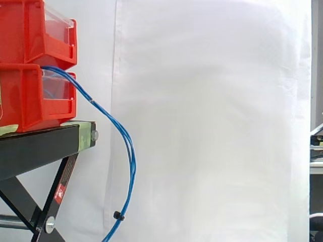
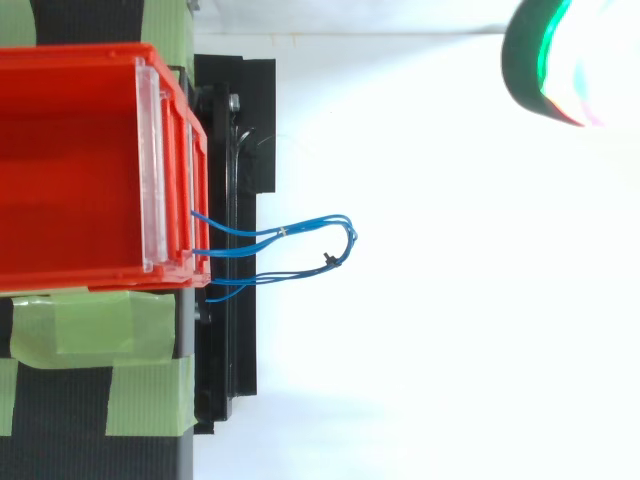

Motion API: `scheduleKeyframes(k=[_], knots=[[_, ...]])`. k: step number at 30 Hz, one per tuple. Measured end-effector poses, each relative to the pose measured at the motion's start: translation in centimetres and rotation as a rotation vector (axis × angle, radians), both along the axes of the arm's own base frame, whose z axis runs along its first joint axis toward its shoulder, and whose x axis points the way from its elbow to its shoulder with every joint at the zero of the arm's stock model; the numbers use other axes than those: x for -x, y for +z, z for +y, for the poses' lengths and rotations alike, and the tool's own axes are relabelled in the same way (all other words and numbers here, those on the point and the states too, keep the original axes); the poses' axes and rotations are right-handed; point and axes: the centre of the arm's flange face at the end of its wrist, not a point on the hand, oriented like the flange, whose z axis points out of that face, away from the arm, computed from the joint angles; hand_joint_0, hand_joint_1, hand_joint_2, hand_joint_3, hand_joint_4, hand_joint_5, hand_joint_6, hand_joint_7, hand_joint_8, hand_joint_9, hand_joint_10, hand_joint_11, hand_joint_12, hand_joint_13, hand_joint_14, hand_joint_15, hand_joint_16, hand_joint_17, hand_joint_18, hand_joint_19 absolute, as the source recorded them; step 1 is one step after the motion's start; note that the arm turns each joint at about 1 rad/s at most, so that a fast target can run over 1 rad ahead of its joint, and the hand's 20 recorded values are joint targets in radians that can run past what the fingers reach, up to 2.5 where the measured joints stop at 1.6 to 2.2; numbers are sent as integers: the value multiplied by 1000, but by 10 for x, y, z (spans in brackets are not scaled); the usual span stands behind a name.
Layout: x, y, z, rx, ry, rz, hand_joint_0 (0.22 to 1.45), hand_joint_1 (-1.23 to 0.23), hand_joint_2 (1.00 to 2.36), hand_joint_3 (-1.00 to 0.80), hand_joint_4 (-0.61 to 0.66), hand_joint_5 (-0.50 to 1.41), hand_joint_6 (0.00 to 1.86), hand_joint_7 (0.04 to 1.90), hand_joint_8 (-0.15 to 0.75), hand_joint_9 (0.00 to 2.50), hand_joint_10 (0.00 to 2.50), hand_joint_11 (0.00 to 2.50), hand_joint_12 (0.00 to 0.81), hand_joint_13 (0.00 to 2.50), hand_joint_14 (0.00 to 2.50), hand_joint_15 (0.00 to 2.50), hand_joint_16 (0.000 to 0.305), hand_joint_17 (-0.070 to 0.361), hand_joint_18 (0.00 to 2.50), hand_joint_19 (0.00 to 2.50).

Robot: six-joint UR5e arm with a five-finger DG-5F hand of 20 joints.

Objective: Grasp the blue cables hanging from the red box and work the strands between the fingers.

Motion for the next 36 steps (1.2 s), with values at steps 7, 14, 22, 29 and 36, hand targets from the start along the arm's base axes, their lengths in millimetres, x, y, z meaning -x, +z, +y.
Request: scheduleKeyframes(k=[7,14,22,29,36], knots=[[0,0,0,2,-1,-1,733,-517,1000,-1000,124,-424,5,646,266,57,0,30,357,0,4,131,60,135,14,250],[-1,1,0,1,2,-8,735,-516,1000,-1000,124,-423,5,648,266,60,0,31,358,0,3,137,60,135,19,254],[-1,1,0,1,0,-11,735,-516,1000,-1000,125,-422,5,646,267,62,0,32,358,0,3,133,60,135,21,249],[-1,1,-2,0,-15,-9,734,-516,1001,-1000,127,-418,5,650,268,62,0,30,358,0,3,137,60,135,21,257],[-1,1,-2,-1,-23,-11,735,-516,1000,-1000,127,-416,6,649,267,62,0,32,358,0,4,136,60,135,19,254]])
